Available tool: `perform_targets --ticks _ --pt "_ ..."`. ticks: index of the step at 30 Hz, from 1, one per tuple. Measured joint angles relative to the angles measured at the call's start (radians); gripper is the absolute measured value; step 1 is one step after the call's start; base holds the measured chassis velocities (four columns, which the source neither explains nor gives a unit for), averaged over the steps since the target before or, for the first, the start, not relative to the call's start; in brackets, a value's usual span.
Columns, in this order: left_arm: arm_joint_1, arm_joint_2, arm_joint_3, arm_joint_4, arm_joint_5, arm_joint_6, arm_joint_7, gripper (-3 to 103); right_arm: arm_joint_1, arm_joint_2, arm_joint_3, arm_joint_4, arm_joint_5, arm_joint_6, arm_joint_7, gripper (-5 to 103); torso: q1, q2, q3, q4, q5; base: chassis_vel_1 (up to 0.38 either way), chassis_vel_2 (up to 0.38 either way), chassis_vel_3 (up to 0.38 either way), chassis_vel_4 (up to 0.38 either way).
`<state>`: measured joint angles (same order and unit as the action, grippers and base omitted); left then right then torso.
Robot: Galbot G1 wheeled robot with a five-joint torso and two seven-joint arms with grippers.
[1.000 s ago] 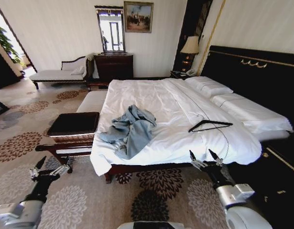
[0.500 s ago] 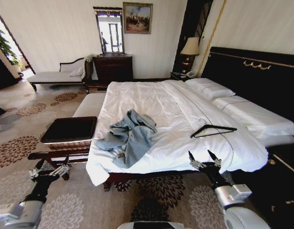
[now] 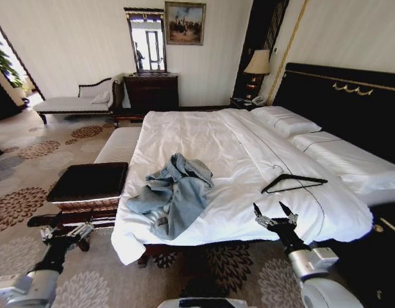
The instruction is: Pick up the clothes from the bed and hang them on the clothes hanger.
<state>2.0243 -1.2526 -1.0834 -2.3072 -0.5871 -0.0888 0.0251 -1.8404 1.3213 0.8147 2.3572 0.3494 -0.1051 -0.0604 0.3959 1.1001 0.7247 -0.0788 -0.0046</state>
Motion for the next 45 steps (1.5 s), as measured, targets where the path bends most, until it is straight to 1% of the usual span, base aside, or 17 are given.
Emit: perform_targets --ticks 11,16,20,22,23,25,27,28,30,31,33,34,38,39,41,43,45 --pt "0.003 0.001 0.004 0.003 -0.014 0.003 -0.001 100 0.004 -0.004 -0.021 -0.003 0.0 -0.006 0.014 100 0.0 0.0 0.0 -0.0001 0.0 -0.109 0.107 0.114 -0.105" --pt "0.006 0.001 0.007 0.013 -0.014 0.001 -0.001 100 0.005 -0.036 -0.049 0.018 0.059 -0.028 0.031 100 0.0 0.0 0.0 0.0 0.0001 -0.081 0.077 0.061 -0.061" --pt "-0.007 0.013 0.024 0.023 -0.024 0.008 -0.001 100 0.003 -0.085 -0.085 0.065 0.125 -0.078 0.033 100 0.0 0.0 0.0 0.0005 0.0002 0.0 0.0 0.0 0.0" --pt "-0.026 0.033 0.062 0.032 -0.026 0.023 -0.003 100 -0.002 -0.114 -0.094 0.092 0.138 -0.104 0.025 100 0.0 0.0 0.0 -0.0006 0.0001 0.0 0.0 0.0 0.0" --pt "-0.025 0.035 0.081 0.035 -0.023 0.023 -0.002 100 0.012 -0.153 -0.099 0.097 0.145 -0.123 0.018 100 0.0 0.0 0.0 -0.0009 -0.0005 0.0 0.0 0.0 0.0" --pt "-0.008 0.025 0.106 0.039 -0.008 0.018 0.002 100 0.061 -0.242 -0.115 0.092 0.165 -0.158 0.011 100 0.0 0.0 0.0 -0.0005 0.0 0.0 0.0 0.0 0.0" --pt "-0.003 0.02 0.112 0.04 -0.002 0.015 0.004 100 0.081 -0.269 -0.122 0.087 0.171 -0.17 0.011 100 0.0 0.0 0.0 0.0002 0.0001 0.0 0.0 0.0 0.0" --pt "0.005 0.007 0.126 0.046 0.014 0.008 0.007 100 0.139 -0.332 -0.142 0.074 0.189 -0.202 0.006 100 0.0 0.0 0.0 0.0007 0.0001 0.0 0.0 0.0 0.0" --pt "0.008 -0.006 0.141 0.049 0.027 0.007 0.007 100 0.222 -0.4 -0.177 0.044 0.208 -0.233 -0.011 100 0.0 0.0 0.0 0.0007 0.0002 0.0 0.0 0.0 0.0" --pt "0.008 -0.006 0.141 0.049 0.027 0.007 0.007 100 0.222 -0.4 -0.177 0.044 0.208 -0.233 -0.011 100 0.0 0.0 0.0 0.0007 0.0002 0.0 0.0 0.0 0.0" --pt "0.004 -0.02 0.15 0.049 0.039 0.012 0.007 100 0.327 -0.471 -0.236 -0.018 0.221 -0.248 -0.027 100 0.0 0.0 0.0 0.0 0.0004 0.0 0.0 0.0 0.0" --pt "0.004 -0.02 0.15 0.049 0.039 0.012 0.007 100 0.327 -0.471 -0.236 -0.018 0.221 -0.248 -0.027 100 0.0 0.0 0.0 0.0 0.0004 0.0 0.0 0.0 0.0" --pt "-0.005 -0.028 0.148 0.048 0.042 0.025 0.004 100 0.475 -0.552 -0.35 -0.105 0.272 -0.264 -0.032 100 0.0 0.0 0.0 0.0 0.0001 0.0 0.0 0.0 0.0" --pt "-0.005 -0.028 0.148 0.048 0.042 0.025 0.004 100 0.475 -0.552 -0.35 -0.105 0.272 -0.264 -0.032 100 0.0 0.0 0.0 0.0 0.0001 0.0 0.0 0.0 0.0" --pt "-0.011 -0.029 0.144 0.052 0.042 0.034 0.0 100 0.586 -0.565 -0.452 -0.153 0.303 -0.279 -0.029 100 0.0 0.0 0.0 0.0 0.0 0.0 0.0 0.0 0.0" --pt "-0.012 -0.03 0.143 0.052 0.042 0.037 -0.001 100 0.607 -0.565 -0.473 -0.163 0.307 -0.282 -0.028 100 0.0 0.0 0.0 0.0 0.0001 0.0 0.0 0.0 0.0" --pt "-0.017 -0.035 0.14 0.051 0.042 0.046 -0.003 100 0.68 -0.552 -0.55 -0.201 0.309 -0.287 -0.027 100 0.0 0.0 0.0 0.0002 0.0001 0.0 0.0 0.0 0.0"
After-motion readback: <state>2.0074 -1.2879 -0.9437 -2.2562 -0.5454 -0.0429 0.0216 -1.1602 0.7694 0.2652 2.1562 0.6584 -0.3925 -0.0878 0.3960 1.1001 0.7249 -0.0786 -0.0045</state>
